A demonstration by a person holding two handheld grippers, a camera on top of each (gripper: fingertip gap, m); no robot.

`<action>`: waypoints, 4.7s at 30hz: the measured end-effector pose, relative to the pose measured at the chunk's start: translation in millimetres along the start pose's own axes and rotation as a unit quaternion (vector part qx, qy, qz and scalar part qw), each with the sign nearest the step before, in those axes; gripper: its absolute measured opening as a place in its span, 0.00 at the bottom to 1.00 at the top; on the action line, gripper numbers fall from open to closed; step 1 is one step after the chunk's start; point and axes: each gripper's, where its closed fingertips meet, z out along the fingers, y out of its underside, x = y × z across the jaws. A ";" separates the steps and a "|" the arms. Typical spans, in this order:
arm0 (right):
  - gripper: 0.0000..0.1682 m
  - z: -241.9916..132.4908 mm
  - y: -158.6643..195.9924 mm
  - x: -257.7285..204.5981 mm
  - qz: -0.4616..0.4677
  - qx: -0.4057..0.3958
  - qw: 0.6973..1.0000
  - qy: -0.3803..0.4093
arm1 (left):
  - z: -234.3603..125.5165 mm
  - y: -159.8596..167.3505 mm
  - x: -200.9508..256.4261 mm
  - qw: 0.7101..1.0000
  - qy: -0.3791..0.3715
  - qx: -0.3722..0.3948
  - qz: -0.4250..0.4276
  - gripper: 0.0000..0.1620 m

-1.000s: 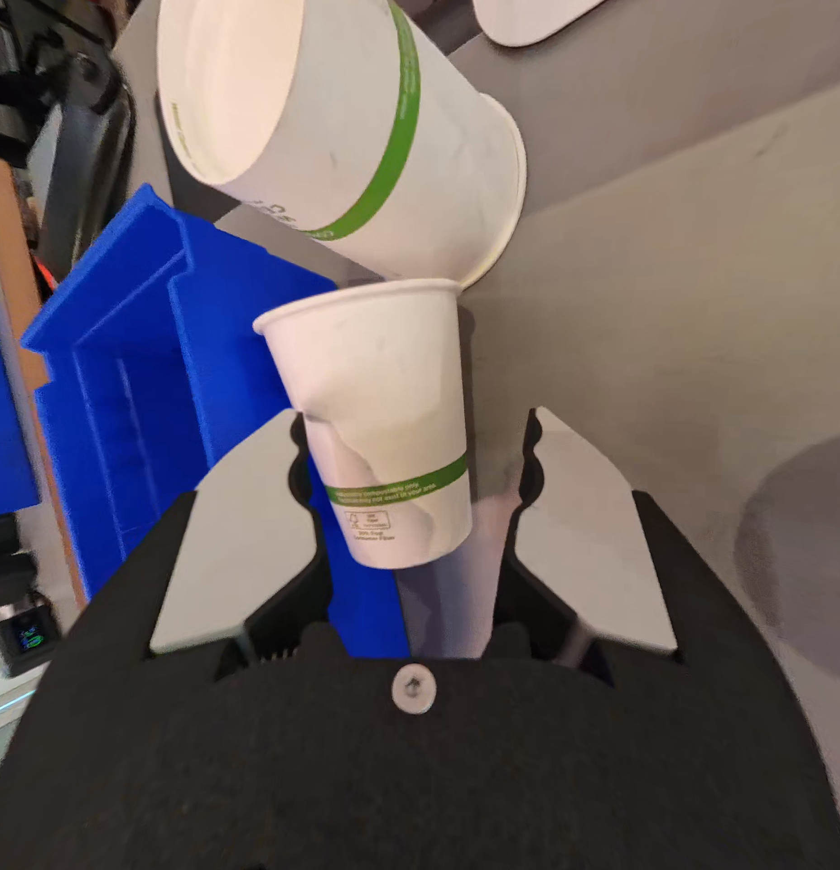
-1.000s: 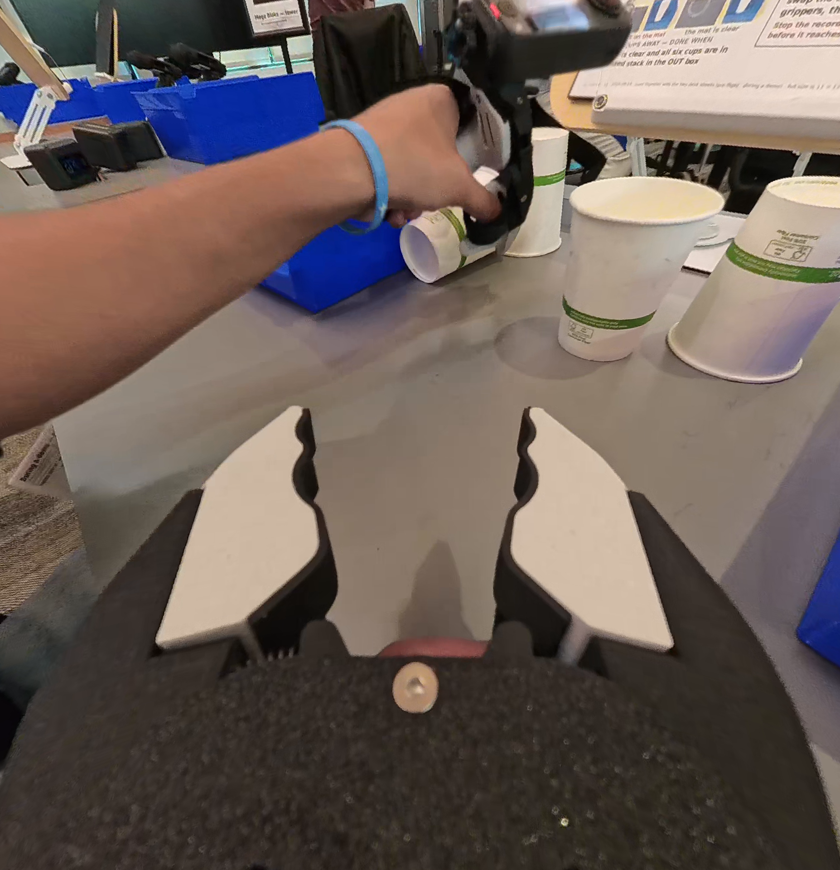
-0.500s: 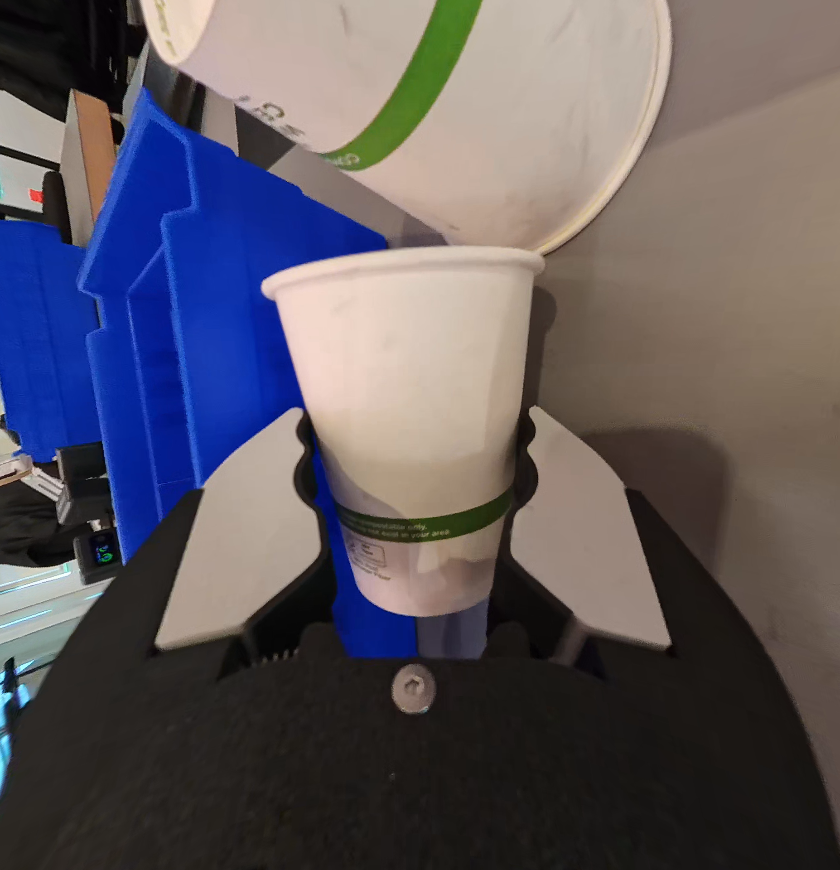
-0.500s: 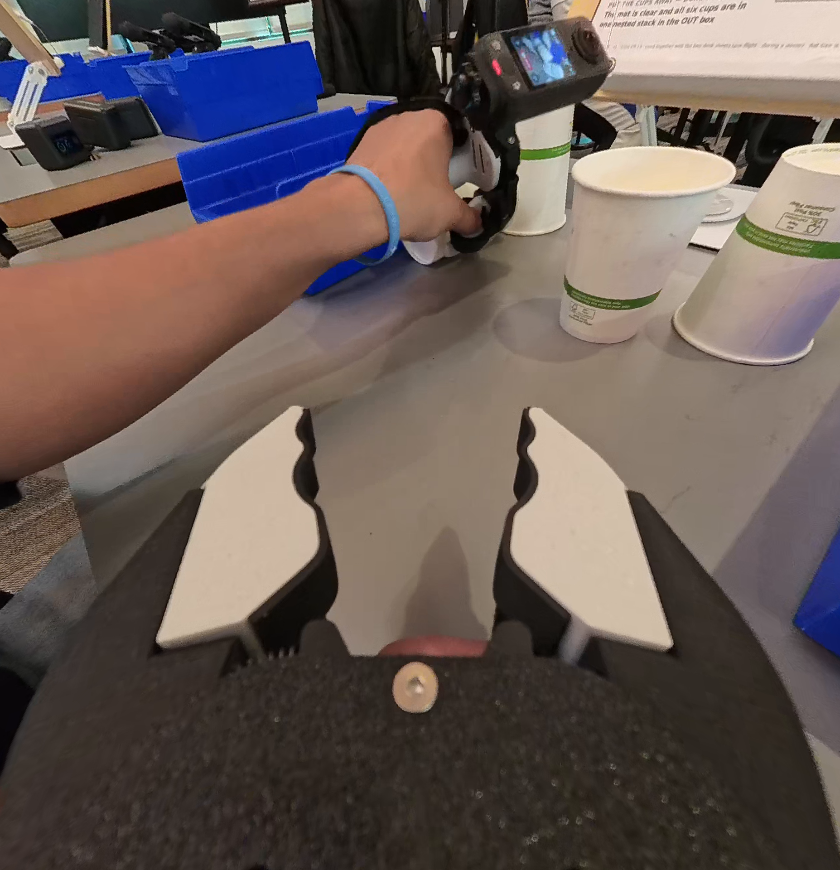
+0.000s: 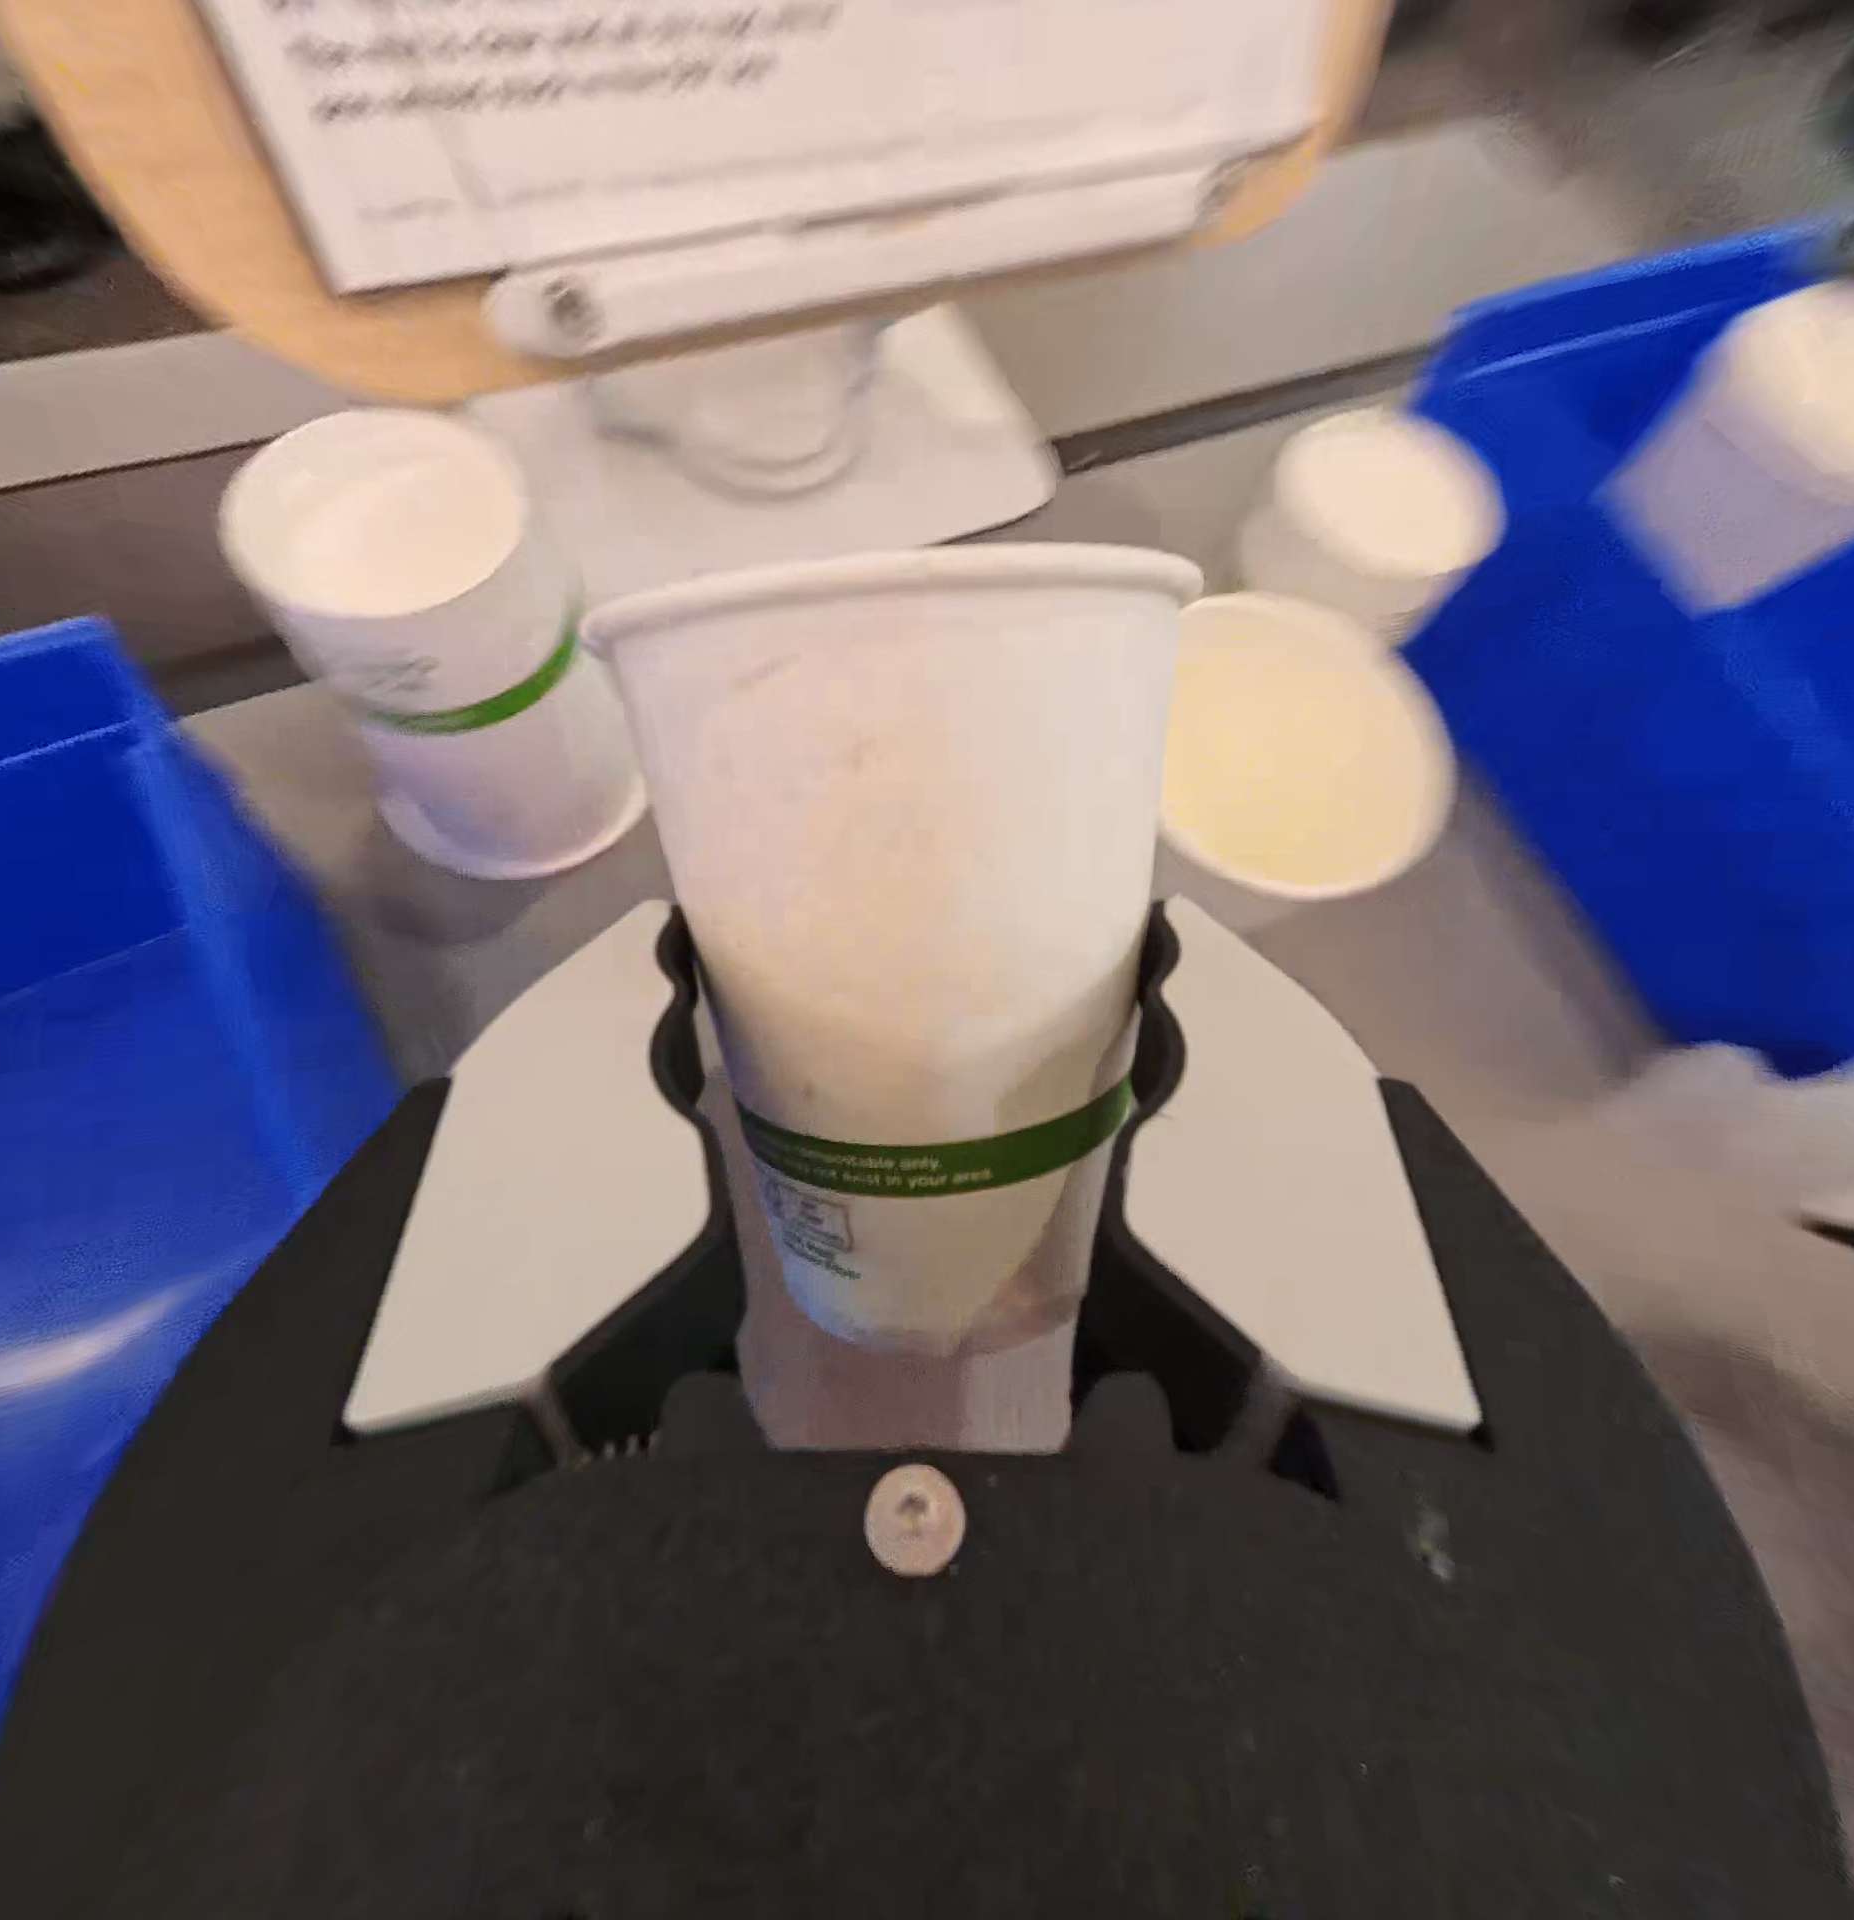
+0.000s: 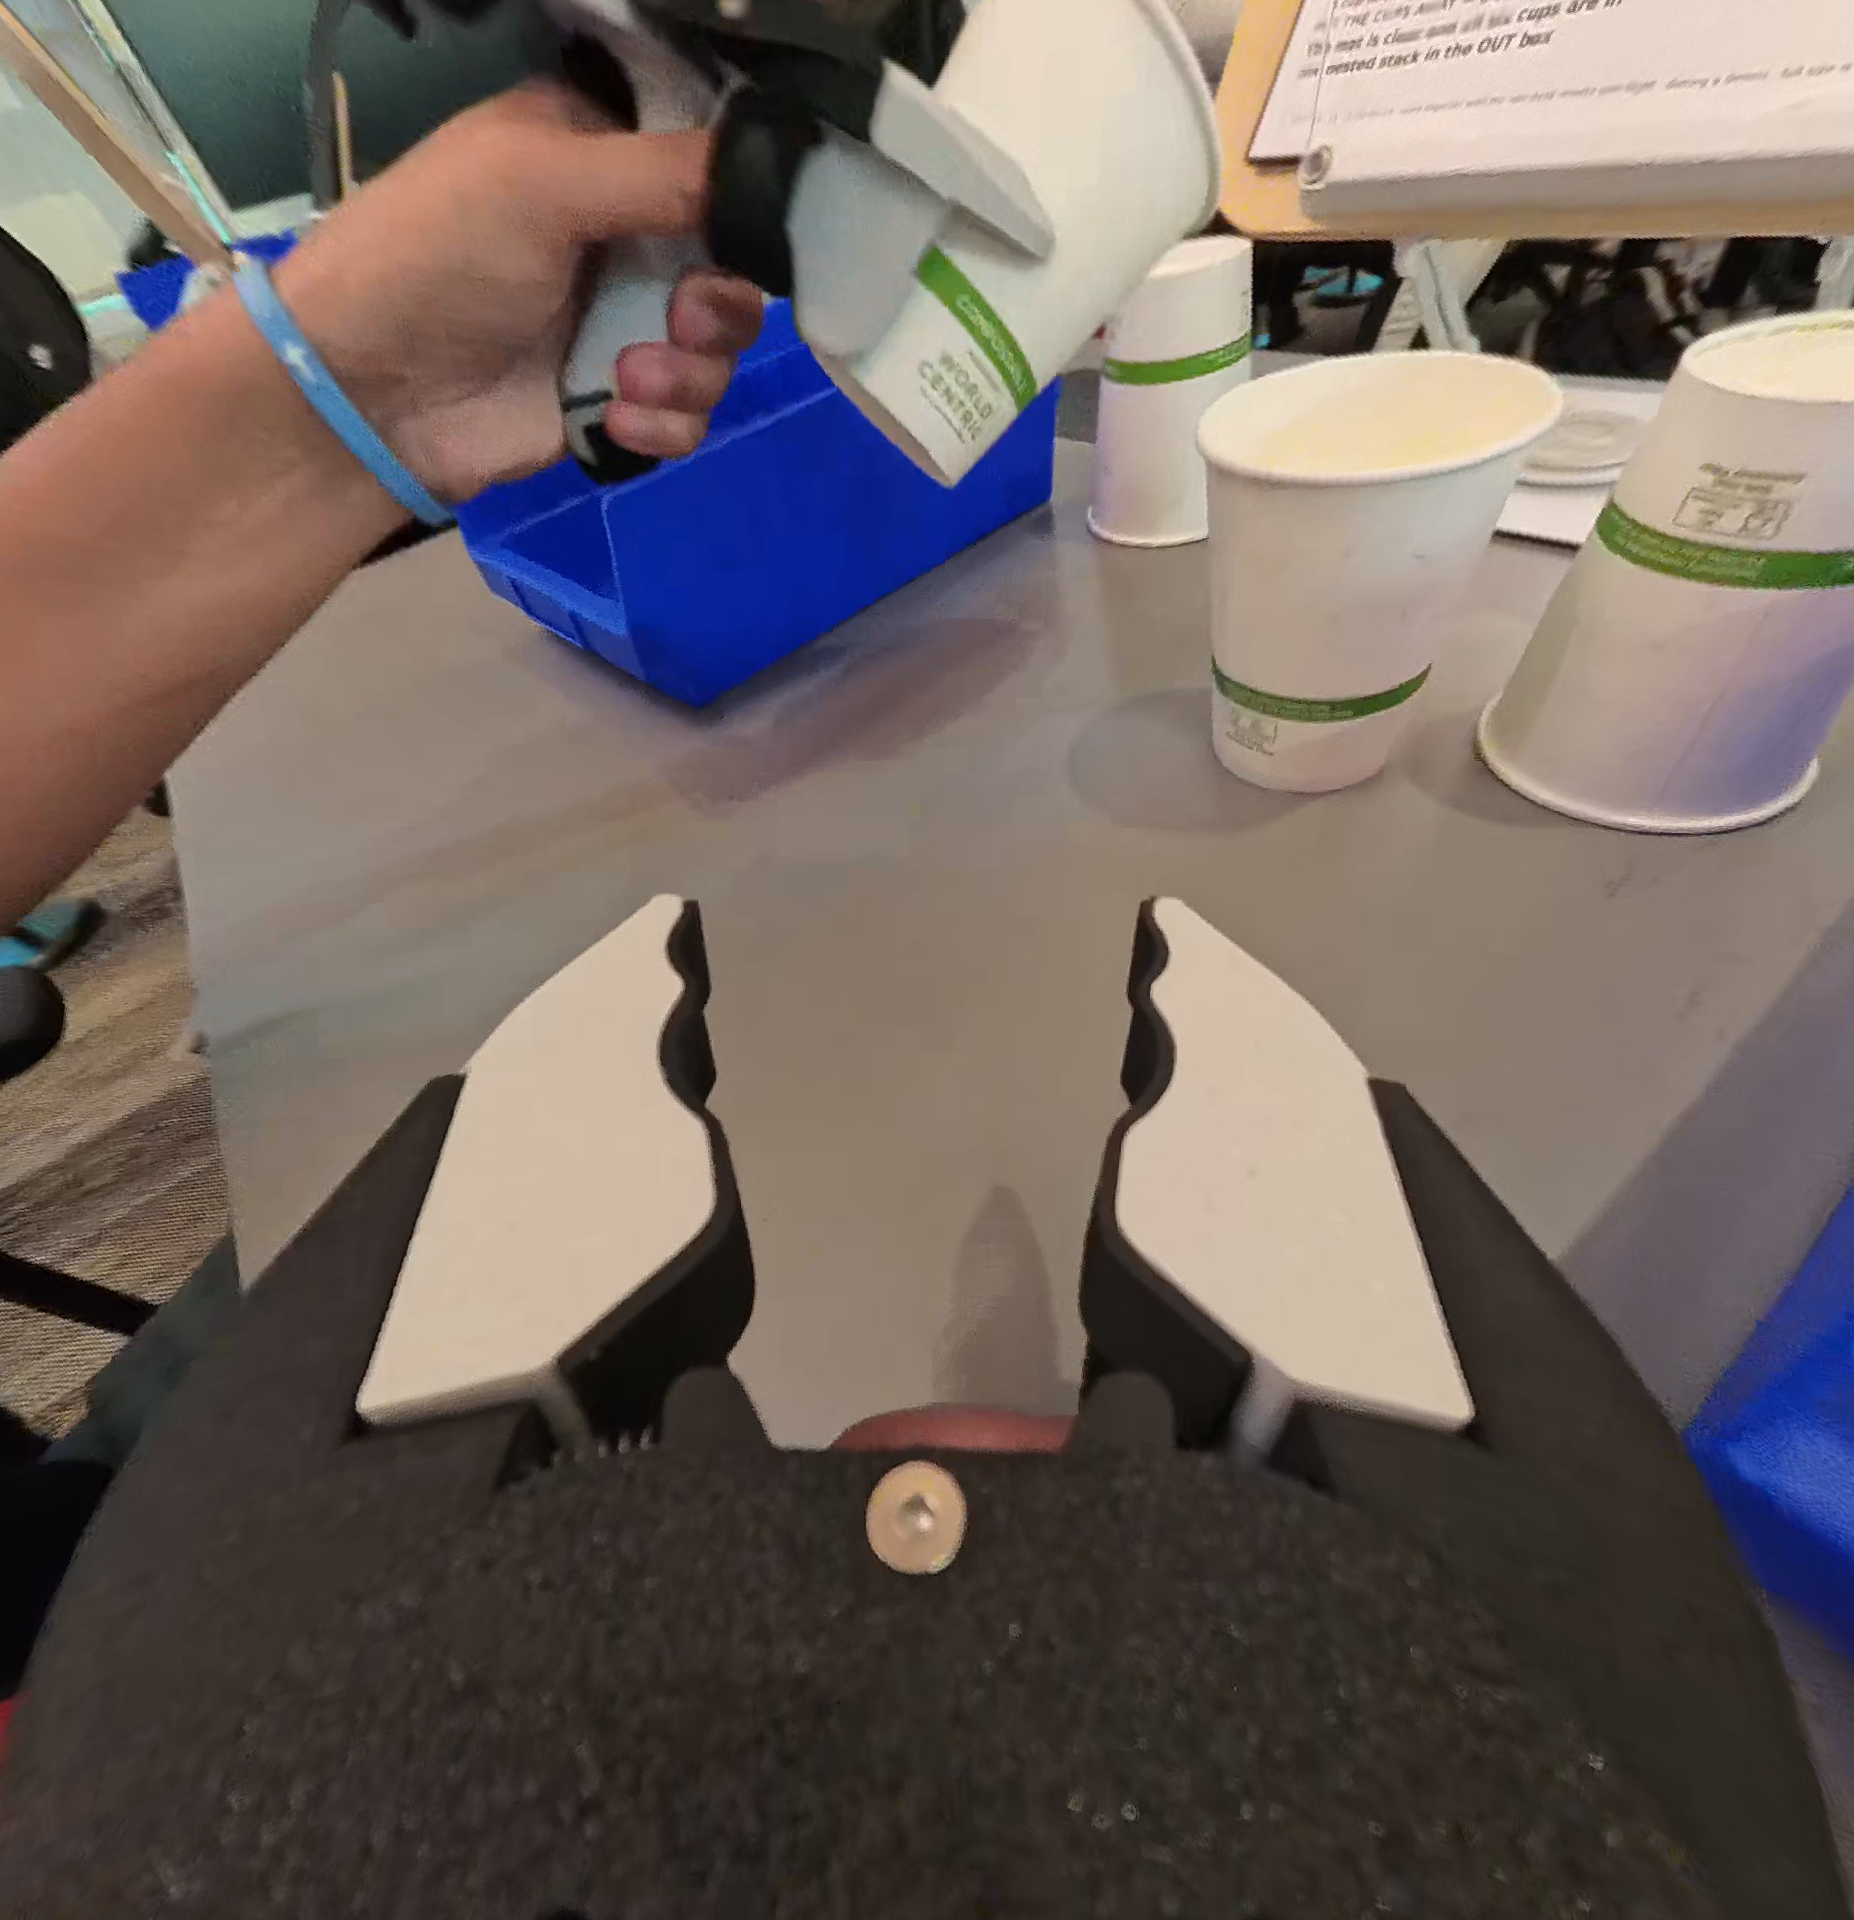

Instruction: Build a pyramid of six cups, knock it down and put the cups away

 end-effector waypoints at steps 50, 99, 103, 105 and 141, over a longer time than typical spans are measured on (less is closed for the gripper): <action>0.00 -90.0 -117.9 266.8 -0.167 -0.471 0.863 0.074 | -70.8 138.5 168.5 0.931 0.335 0.091 0.118 0.58; 0.29 -23.1 2.2 -6.8 -0.073 0.057 0.995 0.039 | 114.1 -36.9 -127.2 0.958 -0.238 0.146 -0.068 0.65; 0.29 -24.7 1.8 -1.8 -0.073 0.056 0.995 0.045 | 122.0 -28.6 -149.9 0.951 -0.281 0.112 -0.069 0.60; 0.29 -24.9 1.7 -0.7 -0.073 0.055 0.995 0.045 | 123.4 -27.9 -154.8 0.948 -0.290 0.116 -0.063 0.58; 0.11 11.3 -199.7 -43.5 0.078 0.356 0.908 -0.206 | -119.3 -96.1 142.7 0.809 0.480 0.313 -0.131 0.48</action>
